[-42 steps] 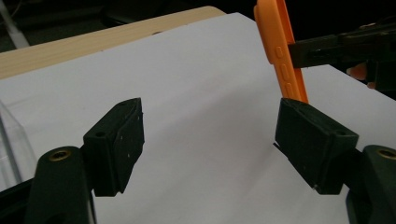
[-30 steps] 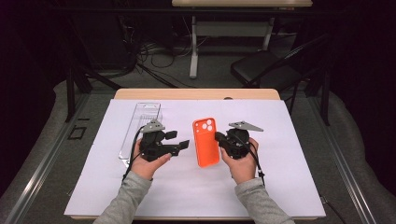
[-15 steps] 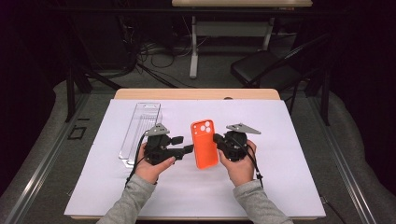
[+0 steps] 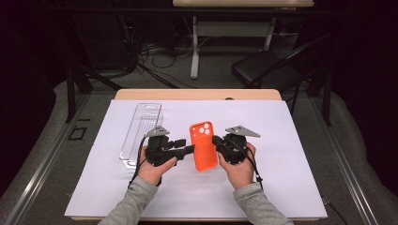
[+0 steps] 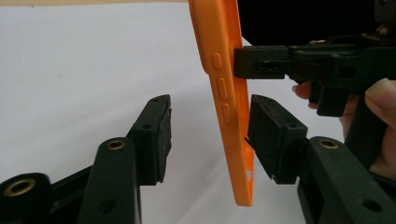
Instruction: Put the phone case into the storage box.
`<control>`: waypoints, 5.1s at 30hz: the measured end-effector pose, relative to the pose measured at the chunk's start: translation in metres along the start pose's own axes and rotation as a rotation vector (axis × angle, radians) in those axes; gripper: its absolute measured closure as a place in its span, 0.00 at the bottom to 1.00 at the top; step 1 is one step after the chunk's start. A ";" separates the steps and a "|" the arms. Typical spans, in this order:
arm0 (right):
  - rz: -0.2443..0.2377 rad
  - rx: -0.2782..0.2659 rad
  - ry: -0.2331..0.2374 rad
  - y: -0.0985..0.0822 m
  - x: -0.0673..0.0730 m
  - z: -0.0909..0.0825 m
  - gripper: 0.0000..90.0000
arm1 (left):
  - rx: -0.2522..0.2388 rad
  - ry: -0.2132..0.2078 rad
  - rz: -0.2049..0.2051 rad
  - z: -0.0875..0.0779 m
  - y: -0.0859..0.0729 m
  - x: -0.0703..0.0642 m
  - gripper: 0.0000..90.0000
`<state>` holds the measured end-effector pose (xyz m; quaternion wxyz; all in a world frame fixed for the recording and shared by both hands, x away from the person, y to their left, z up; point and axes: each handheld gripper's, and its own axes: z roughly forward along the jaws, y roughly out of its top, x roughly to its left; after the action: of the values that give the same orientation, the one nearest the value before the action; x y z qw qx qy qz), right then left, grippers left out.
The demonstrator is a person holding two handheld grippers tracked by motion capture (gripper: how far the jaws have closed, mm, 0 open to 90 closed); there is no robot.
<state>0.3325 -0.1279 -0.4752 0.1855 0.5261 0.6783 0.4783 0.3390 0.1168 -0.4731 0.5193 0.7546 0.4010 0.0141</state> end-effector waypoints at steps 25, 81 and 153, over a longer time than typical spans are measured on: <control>-0.021 0.001 0.016 -0.006 0.008 0.002 0.99 | 0.029 -0.070 -0.128 0.002 -0.003 0.005 0.76; -0.022 0.012 0.038 -0.007 0.011 0.003 0.99 | 0.023 -0.100 -0.224 -0.001 -0.004 0.008 0.90; -0.015 -0.002 0.089 -0.005 0.010 0.000 0.89 | 0.011 -0.096 -0.241 -0.003 -0.006 0.011 0.91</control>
<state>0.3262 -0.1190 -0.4773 0.1593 0.4990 0.6892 0.5006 0.3421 0.1269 -0.4810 0.5317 0.7035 0.4635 -0.0868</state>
